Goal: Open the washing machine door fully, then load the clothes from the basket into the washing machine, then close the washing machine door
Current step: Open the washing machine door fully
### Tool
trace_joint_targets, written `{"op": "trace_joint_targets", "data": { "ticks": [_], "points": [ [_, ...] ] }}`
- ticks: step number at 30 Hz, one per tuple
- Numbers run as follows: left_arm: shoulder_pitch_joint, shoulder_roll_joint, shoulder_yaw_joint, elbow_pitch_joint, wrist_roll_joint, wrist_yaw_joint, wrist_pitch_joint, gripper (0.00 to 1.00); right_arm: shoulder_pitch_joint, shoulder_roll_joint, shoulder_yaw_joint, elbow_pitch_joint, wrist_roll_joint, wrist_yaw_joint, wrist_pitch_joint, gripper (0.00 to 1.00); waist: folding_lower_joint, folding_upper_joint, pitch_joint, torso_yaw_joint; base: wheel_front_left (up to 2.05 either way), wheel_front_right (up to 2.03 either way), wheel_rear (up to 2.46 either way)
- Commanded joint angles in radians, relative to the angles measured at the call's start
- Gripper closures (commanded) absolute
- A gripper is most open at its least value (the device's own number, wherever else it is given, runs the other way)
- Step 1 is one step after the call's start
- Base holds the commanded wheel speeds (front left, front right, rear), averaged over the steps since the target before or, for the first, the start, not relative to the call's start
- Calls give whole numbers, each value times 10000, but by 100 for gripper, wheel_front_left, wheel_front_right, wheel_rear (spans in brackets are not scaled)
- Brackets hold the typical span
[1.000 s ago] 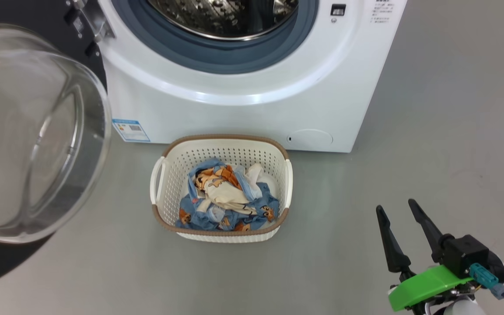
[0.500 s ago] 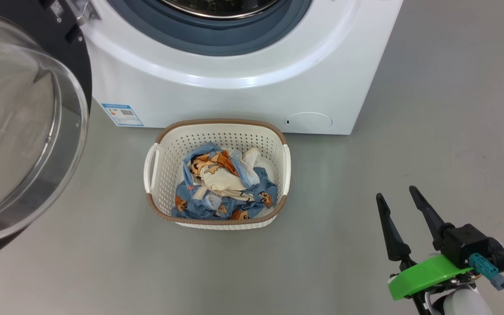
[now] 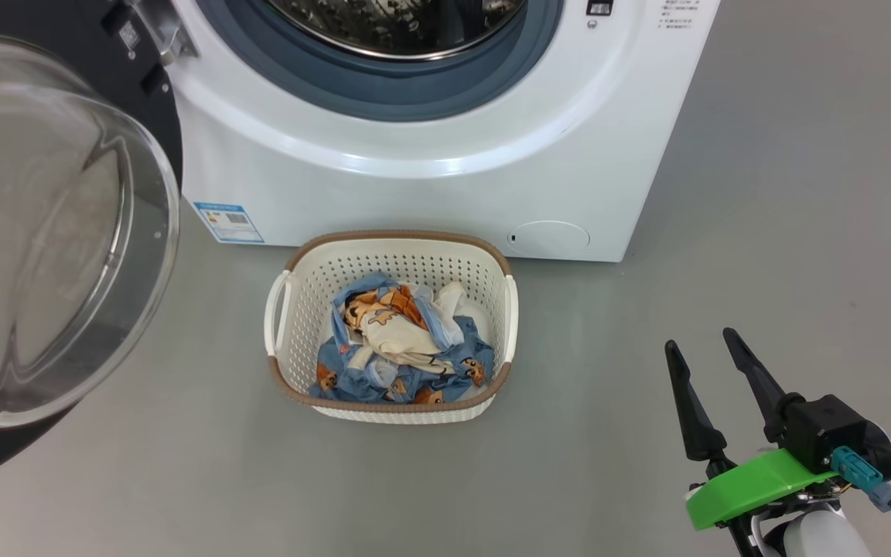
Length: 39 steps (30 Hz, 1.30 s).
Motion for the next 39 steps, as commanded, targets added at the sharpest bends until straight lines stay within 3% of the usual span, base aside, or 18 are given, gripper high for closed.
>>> {"op": "trace_joint_targets", "data": {
  "ticks": [1,5,7,8,9,10,11,18,28,39],
  "points": [
    [348,231,83,-594,215,-69,-49,100,-77,9,263,-183,87,62,-120,0,-1,-1,-116,29,0,0,0],
    [963,-200,-377,-1470,341,-97,-49,100,-41,9,303,-167,183,62,-120,0,-1,-1,-278,-16,0,0,0],
    [1313,-352,-763,-1924,328,-100,-49,65,-16,9,328,-175,231,62,-120,0,-1,-1,-367,-74,0,0,0],
    [1495,-409,-938,-2150,311,-101,-49,59,2,9,333,-182,265,62,-120,0,-1,-1,-413,-108,0,0,0],
    [1666,-451,-1103,-2366,283,-102,-49,44,23,9,335,-187,288,62,-120,0,-1,-1,-462,-142,0,0,0],
    [1842,-480,-1269,-2580,285,-102,-49,15,43,9,335,-196,317,62,-120,0,-1,-1,-506,-184,0,0,0],
    [1990,-501,-1389,-2799,251,-102,-49,0,66,9,336,-200,344,62,-120,0,-1,-1,-549,-221,0,0,0],
    [2860,-525,-2608,-3680,-169,127,-49,0,199,9,292,-215,484,62,-120,0,-1,-1,-794,-504,0,0,0],
    [3740,-527,-4357,-4496,265,362,-49,0,525,9,245,-431,670,62,-120,0,-1,-1,-1061,-1123,0,0,0],
    [4246,-528,-5137,-4688,533,318,-49,0,792,9,220,-700,613,62,-120,0,-1,-1,-1292,-1913,0,0,0]
  ]
}}
